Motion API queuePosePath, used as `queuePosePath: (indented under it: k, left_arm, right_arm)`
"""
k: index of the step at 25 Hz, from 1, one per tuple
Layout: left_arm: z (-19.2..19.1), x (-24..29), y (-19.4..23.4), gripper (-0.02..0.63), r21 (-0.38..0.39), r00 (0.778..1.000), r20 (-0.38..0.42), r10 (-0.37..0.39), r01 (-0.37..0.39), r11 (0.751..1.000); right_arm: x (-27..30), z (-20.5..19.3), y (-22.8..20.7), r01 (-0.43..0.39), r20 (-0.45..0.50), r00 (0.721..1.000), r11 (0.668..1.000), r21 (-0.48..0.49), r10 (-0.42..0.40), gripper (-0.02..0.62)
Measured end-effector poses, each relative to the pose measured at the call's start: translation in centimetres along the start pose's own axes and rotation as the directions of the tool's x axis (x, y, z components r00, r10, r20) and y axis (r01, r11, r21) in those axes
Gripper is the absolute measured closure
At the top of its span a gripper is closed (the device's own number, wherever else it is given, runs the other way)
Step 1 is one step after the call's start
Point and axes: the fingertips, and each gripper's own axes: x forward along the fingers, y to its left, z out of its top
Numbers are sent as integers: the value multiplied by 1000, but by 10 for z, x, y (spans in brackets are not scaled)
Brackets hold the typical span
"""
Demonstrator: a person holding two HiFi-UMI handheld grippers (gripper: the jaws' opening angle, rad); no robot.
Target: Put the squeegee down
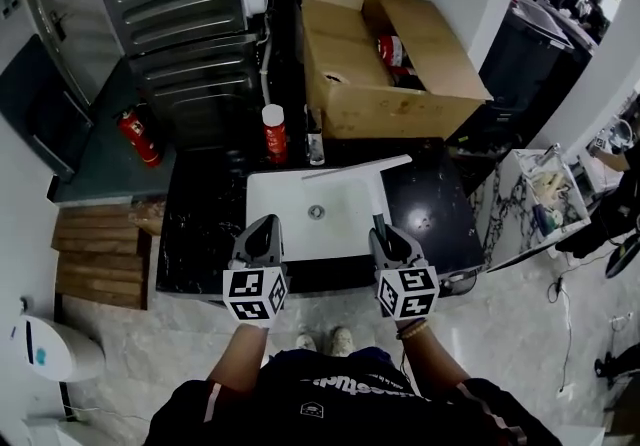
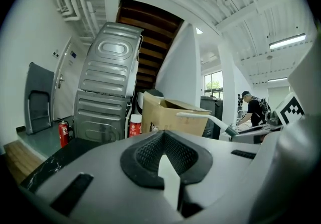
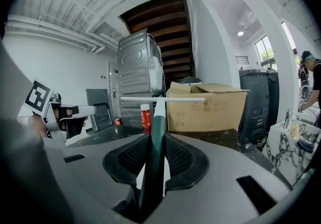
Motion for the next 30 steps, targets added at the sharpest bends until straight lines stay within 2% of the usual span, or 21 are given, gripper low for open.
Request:
queuePosePath:
  k: [4,8,12,17,25,27,30]
  left_arm:
    - [-34,20,3,592,-18,998,-55,7,-8,1000]
    - [-71,33,8,592,-50,992,-125,15,-22,999]
    - [-90,44,16,592,-56,985,-172,21,-31,998]
    - [-97,57,27,592,-67,981,-191,27,-40,997]
    - [-103,68,35,592,-84,978,-207,28,-46,995]
    - [-102,69,36,592,-85,978,-205,30,-49,995]
    - [-97,70,37,592,-83,980,-196,34,-51,995]
  right_arm:
    - [24,-39,-4,-8,-99,995,1000,5,9,472]
    - [48,-82,-4,-24,-212,977,1000,10,25,472]
    - [69,-118,-4,-46,-331,942,999,18,49,472]
    - [88,-152,-10,-52,-455,889,998,24,57,472]
    - [104,-180,-28,-27,-548,836,1000,15,31,469]
    - [106,-182,-32,-17,-553,833,1000,8,19,468]
    - [108,-175,-34,-9,-536,844,1000,-2,6,456]
